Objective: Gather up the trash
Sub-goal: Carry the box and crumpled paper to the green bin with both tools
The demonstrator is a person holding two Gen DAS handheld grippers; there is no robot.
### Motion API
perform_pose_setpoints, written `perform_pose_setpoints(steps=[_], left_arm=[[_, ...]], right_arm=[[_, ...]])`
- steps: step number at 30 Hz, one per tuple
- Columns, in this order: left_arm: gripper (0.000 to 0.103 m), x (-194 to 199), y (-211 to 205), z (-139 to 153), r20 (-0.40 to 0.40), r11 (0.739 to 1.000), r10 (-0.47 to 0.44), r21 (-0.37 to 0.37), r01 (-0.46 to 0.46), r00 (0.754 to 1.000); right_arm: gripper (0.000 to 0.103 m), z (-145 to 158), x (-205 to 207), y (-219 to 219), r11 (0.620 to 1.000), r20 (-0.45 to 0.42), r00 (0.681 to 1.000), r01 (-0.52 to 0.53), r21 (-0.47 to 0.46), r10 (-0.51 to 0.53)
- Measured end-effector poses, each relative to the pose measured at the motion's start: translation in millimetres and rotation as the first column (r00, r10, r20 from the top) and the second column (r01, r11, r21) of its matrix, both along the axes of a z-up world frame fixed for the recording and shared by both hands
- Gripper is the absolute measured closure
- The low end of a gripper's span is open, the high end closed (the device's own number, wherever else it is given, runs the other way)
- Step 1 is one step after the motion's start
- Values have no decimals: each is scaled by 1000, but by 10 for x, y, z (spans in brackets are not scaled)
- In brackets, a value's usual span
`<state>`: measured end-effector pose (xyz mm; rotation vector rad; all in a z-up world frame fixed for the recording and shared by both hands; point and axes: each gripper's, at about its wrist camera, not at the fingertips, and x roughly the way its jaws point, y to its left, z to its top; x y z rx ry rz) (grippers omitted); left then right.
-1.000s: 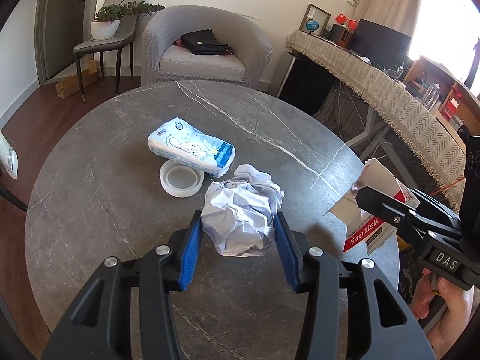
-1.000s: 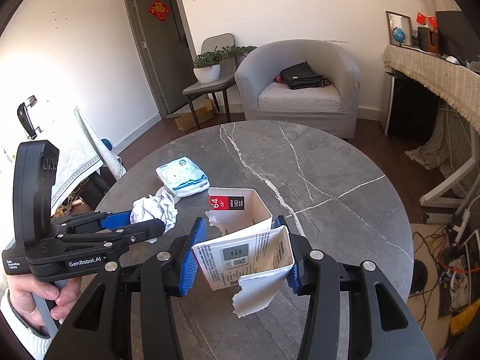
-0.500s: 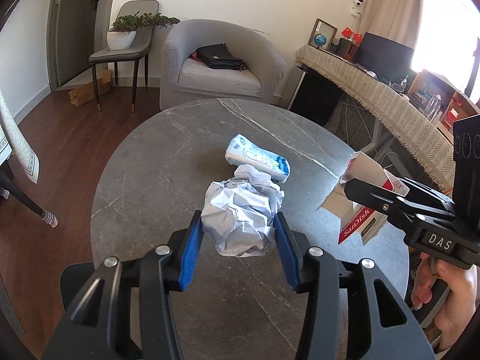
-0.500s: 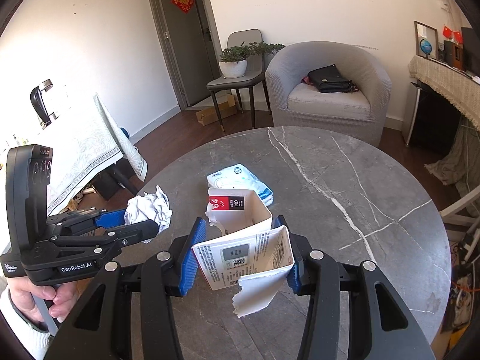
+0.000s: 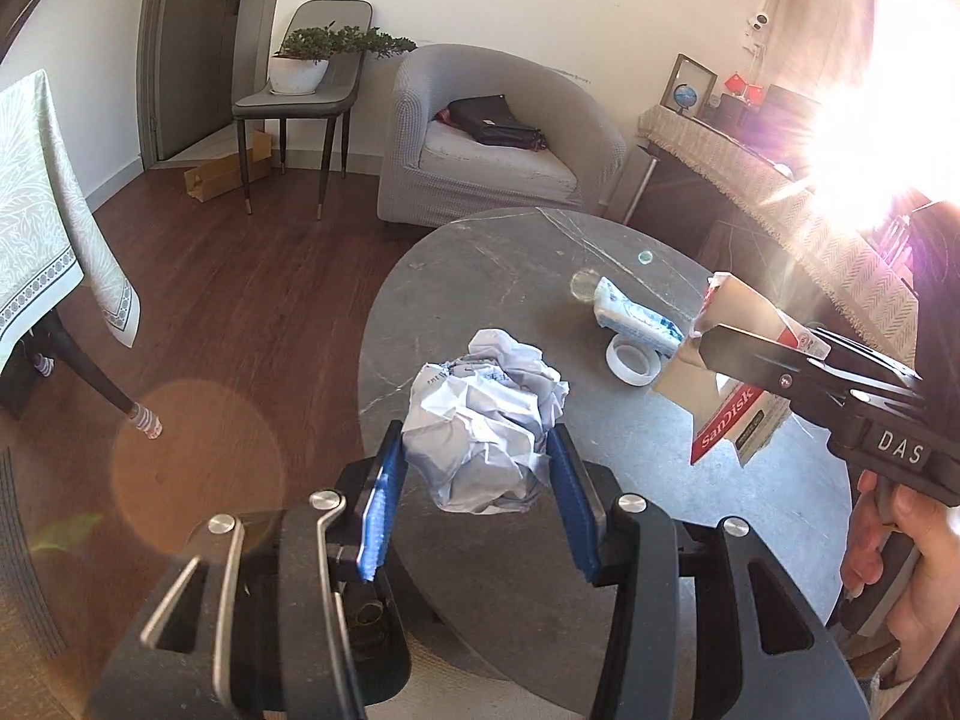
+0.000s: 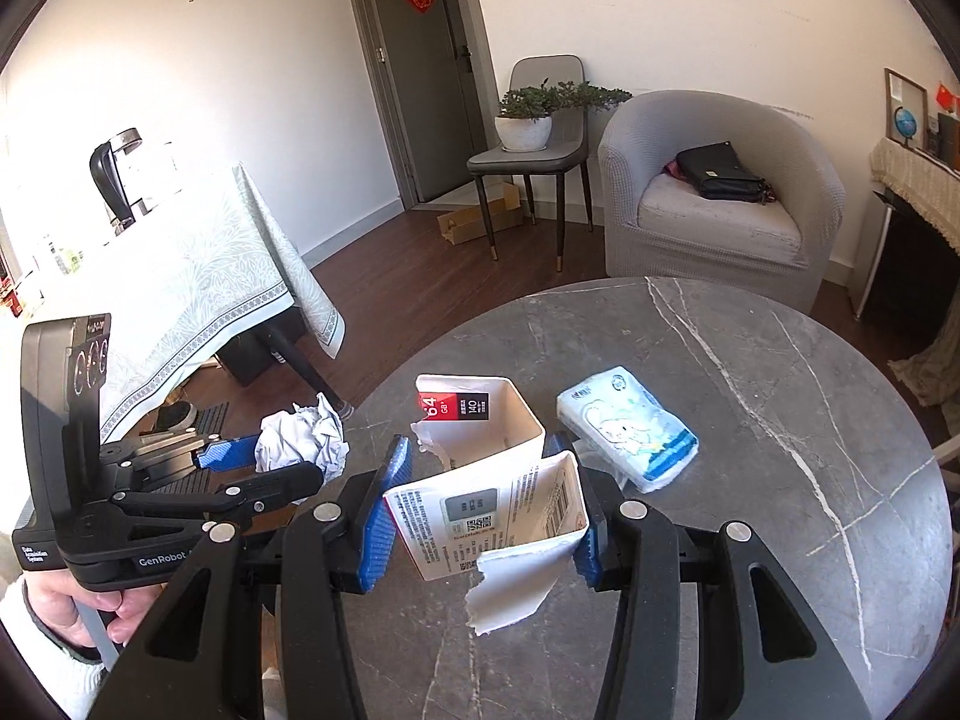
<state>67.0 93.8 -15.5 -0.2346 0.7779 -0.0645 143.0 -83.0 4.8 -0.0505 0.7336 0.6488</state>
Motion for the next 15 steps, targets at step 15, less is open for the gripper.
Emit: perform_pose_setpoints(steps=[15], left_arm=[[53, -321, 765, -286, -81, 996, 78, -44, -81, 994]], right_arm=[[55, -11, -112, 721, 995, -6, 995, -100, -2, 100]])
